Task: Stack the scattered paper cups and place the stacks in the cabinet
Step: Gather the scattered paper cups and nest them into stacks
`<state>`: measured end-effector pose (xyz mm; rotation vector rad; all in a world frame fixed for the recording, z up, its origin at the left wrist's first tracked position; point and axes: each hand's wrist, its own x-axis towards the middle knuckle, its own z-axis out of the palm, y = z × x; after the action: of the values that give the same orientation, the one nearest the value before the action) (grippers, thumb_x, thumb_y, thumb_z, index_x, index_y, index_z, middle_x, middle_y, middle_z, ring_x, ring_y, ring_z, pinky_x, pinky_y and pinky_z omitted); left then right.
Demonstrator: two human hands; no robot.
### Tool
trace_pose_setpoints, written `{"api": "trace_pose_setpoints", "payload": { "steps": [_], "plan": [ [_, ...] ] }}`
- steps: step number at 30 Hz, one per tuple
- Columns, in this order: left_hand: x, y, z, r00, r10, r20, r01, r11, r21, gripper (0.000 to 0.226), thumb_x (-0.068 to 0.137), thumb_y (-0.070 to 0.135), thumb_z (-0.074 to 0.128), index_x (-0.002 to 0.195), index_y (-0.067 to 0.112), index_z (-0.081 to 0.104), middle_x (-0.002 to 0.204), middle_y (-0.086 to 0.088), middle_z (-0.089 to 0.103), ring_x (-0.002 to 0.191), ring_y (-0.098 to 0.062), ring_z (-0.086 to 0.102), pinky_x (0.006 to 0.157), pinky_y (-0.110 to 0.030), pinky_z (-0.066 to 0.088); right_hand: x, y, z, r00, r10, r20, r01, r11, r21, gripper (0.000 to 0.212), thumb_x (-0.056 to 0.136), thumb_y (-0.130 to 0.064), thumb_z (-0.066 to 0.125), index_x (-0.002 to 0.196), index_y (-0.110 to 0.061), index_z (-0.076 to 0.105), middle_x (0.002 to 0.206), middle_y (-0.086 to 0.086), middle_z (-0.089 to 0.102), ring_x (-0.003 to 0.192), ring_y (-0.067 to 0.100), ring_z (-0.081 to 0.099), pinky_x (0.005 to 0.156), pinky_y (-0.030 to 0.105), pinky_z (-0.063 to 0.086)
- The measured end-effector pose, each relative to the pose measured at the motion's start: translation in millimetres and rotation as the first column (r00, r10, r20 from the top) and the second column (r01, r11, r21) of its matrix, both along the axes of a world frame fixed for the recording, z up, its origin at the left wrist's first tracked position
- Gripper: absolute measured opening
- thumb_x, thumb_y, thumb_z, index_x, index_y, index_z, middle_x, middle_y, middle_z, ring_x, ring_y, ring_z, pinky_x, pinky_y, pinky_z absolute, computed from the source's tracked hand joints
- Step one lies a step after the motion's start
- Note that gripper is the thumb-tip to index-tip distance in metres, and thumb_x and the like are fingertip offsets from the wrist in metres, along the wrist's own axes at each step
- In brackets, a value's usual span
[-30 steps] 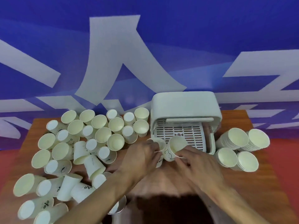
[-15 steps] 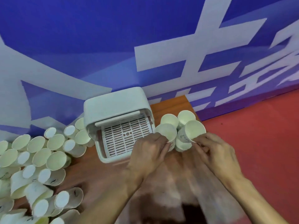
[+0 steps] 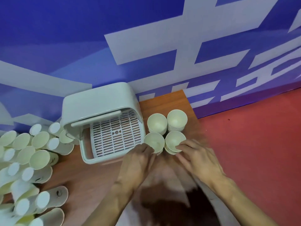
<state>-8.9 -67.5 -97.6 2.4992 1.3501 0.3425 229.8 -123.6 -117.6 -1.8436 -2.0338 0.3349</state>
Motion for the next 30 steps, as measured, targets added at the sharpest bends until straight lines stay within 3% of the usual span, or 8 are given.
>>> {"api": "trace_pose_setpoints", "payload": {
  "steps": [3,7,10,15,17,19,24,30],
  "plan": [
    [0.6,6.7,-9.6,0.998,0.009,-0.056,-0.009,1.000,0.000,0.018,0.084,0.031,0.074,0.095,0.018,0.072,0.089,0.000,0.068,0.075,-0.025,0.065,0.057,-0.034,0.054,1.6,7.0,-6.9,0.999,0.045,0.018,-0.045,0.999,0.011,0.021,0.086,-0.046,0.066,0.101,-0.033,0.075,0.103,-0.018,0.068,0.088,0.011,0.067,0.060,0.030,0.055],
    [3.1,14.6,-29.9,0.975,-0.053,-0.215,0.056,0.998,0.006,0.011,0.077,0.024,0.078,0.073,0.023,0.068,0.073,0.004,0.061,0.069,-0.020,0.054,0.054,-0.032,0.047,4.4,14.2,-17.0,0.993,0.098,0.062,-0.101,0.994,0.041,0.024,0.093,-0.045,0.054,0.085,-0.033,0.074,0.090,-0.018,0.066,0.077,0.012,0.067,0.054,0.028,0.051],
    [3.4,20.7,-46.7,0.946,-0.123,-0.299,0.122,0.992,-0.021,0.019,0.071,0.020,0.082,0.068,0.025,0.064,0.067,0.006,0.058,0.071,-0.017,0.051,0.060,-0.029,0.048,3.8,18.6,-22.4,0.990,0.124,0.065,-0.124,0.992,-0.015,0.028,0.097,-0.048,0.049,0.089,-0.033,0.072,0.090,-0.018,0.066,0.080,0.012,0.066,0.053,0.032,0.052],
    [6.2,19.5,-39.1,0.934,-0.157,-0.322,0.142,0.987,-0.072,0.022,0.064,0.029,0.085,0.077,0.027,0.068,0.079,0.009,0.064,0.080,-0.013,0.056,0.067,-0.024,0.046,-2.1,17.7,-8.5,0.992,0.097,0.076,-0.095,0.995,-0.022,0.016,0.097,-0.039,0.061,0.091,-0.033,0.074,0.092,-0.018,0.070,0.078,0.013,0.070,0.050,0.028,0.049],
    [-1.0,13.1,-28.4,0.961,-0.125,-0.247,0.112,0.991,-0.068,0.031,0.067,0.033,0.083,0.093,0.027,0.068,0.097,0.008,0.065,0.090,-0.014,0.058,0.071,-0.026,0.050,-12.8,14.0,6.4,0.992,0.109,0.066,-0.111,0.994,0.015,0.017,0.091,-0.039,0.062,0.095,-0.032,0.076,0.097,-0.018,0.071,0.076,0.012,0.071,0.051,0.026,0.047],
    [-15.6,10.4,-12.8,0.988,-0.078,-0.130,0.075,0.997,-0.028,0.020,0.085,0.036,0.070,0.101,0.025,0.065,0.103,0.005,0.064,0.093,-0.016,0.058,0.075,-0.029,0.051,-33.3,15.2,23.3,0.993,0.111,0.028,-0.114,0.990,0.086,0.022,0.090,-0.038,0.059,0.095,-0.029,0.078,0.097,-0.017,0.072,0.072,0.011,0.071,0.050,0.025,0.046],
    [-94.7,-0.8,16.9,0.999,0.051,0.005,-0.050,0.999,-0.015,0.015,0.095,0.031,0.052,0.088,0.024,0.063,0.084,0.004,0.062,0.076,-0.019,0.056,0.065,-0.035,0.049,-129.9,32.7,40.8,0.968,0.249,-0.008,-0.241,0.942,0.233,0.020,0.090,-0.032,0.060,0.090,-0.026,0.079,0.097,-0.014,0.073,0.074,0.012,0.071,0.052,0.029,0.055],
    [-244.1,22.3,26.3,0.906,0.414,-0.085,-0.411,0.910,0.054,0.018,0.084,0.039,0.052,0.074,0.025,0.060,0.067,0.007,0.057,0.058,-0.017,0.057,0.043,-0.032,0.043,-283.2,69.2,38.3,0.901,0.419,0.109,-0.428,0.901,0.069,0.011,0.086,-0.032,0.063,0.093,-0.031,0.072,0.098,-0.017,0.066,0.077,0.007,0.067,0.056,0.029,0.050]
  ]
}}
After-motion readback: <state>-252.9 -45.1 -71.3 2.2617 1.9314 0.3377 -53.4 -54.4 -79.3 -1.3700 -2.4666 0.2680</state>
